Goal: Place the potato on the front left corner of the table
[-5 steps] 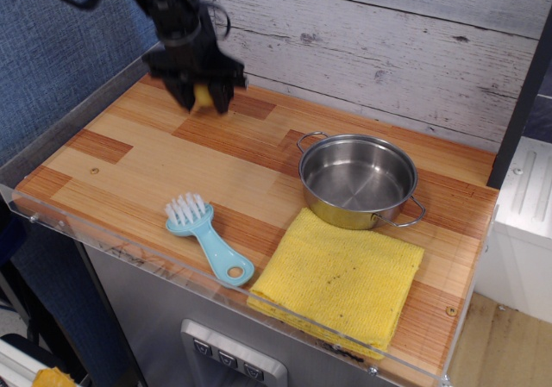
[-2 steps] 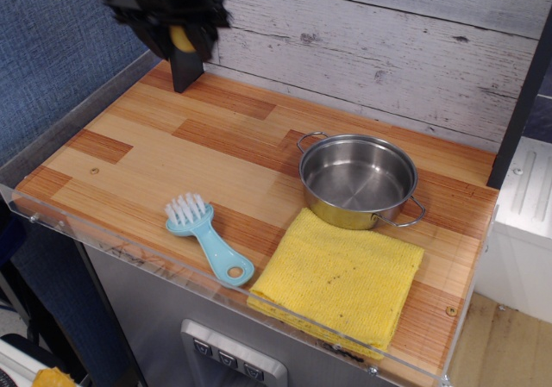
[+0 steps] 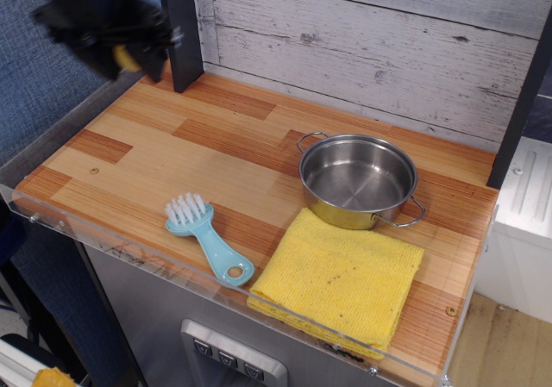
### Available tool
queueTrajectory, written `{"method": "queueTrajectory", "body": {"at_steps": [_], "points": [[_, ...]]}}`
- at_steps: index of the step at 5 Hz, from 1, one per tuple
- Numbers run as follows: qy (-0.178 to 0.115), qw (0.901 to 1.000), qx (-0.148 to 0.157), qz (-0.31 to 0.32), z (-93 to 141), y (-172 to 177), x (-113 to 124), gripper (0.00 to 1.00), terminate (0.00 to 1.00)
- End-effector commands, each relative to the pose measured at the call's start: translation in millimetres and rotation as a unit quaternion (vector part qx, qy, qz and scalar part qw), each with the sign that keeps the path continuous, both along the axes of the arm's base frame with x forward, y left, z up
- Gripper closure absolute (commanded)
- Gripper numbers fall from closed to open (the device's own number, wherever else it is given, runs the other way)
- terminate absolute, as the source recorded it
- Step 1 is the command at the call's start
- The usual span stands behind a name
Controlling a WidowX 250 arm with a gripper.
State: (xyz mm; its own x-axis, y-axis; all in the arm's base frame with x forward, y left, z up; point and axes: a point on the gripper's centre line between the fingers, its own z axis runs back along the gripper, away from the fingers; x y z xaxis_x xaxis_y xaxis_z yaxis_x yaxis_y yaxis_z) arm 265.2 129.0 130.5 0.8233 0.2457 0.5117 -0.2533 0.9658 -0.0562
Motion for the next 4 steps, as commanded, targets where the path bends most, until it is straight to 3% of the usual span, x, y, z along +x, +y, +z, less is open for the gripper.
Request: {"method": "queueTrajectory", "body": {"at_steps": [1, 4], "points": [[0.009, 0.997, 0.003, 0.076, -10.0, 37.9, -46.6, 1.0, 0.0], [0.069, 0.993, -0.002, 0.096, -64.2, 59.1, -48.3, 1.0, 0.0]]}}
